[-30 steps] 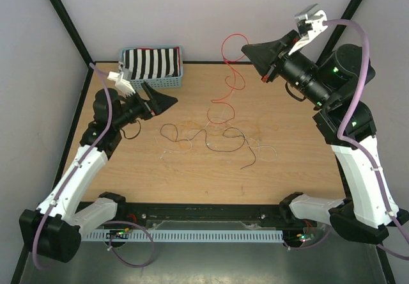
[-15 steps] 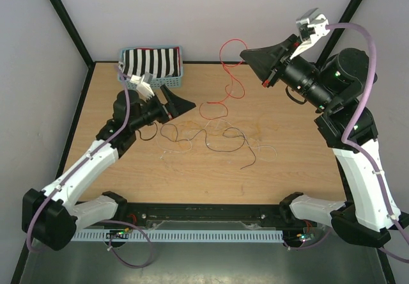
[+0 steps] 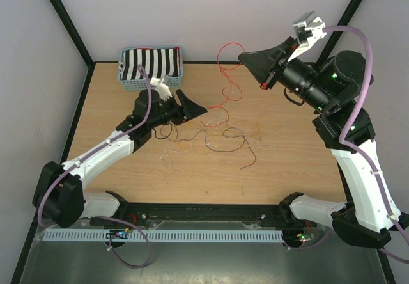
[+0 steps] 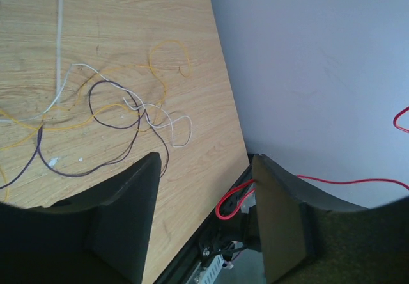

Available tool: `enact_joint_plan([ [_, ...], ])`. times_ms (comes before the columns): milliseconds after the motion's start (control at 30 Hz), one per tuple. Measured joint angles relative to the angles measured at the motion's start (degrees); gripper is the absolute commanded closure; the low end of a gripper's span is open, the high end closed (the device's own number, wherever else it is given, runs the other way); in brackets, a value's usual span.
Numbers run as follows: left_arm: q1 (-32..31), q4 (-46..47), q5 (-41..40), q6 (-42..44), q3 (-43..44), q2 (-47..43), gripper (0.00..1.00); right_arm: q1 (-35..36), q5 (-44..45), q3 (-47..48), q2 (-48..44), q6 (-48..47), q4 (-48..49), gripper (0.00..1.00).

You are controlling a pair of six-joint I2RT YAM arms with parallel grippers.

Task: Zip-tie the wires
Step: Straighten the cable at the center of the board.

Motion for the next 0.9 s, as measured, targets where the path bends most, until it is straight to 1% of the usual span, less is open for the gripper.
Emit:
enact_joint_plan([
  [67,-1.01,0.72,0.09,-0.02,0.42,0.9,0.48,0.0,0.35,-0.48,-0.35,0.0,0.15,1.0],
  [233,-3.34,2.67,0.44,-0.24,0.85,2.32,0.66,0.0,1.27,-1.22,-1.11,-0.02,0.52,1.0],
  [400,-4.31,3.37,0.66,-0.22,0.87,2.84,0.87,0.0,2.29,-1.7,-1.62,-0.28,1.01,1.0],
  [467,-4.31,3.48,0.74,-0.17,0.87,2.91,0.97,0.0,3.15,-2.32,-2.01,-0.61,1.16,1.0],
  [500,-4.31,3.56,0.74,-0.13,0.87,2.97,1.0,0.0,3.74,-2.78,-2.29,-0.74,1.2,1.0],
  [667,-2.78,3.65,1.7,0.7,0.9,3.02,1.0,0.0,8.96,-6.14,-4.46,-3.28,1.03,1.0],
  [767,1.07,1.84,2.69,2.21,1.09,2.67,1.0,0.0,15.15,-9.51,-6.32,-6.19,-0.37,1.0],
  [900,7.21,-4.31,2.4,6.16,3.15,0.83,1.0,0.0,25.9,-15.43,-8.26,-10.29,-3.28,1.0],
])
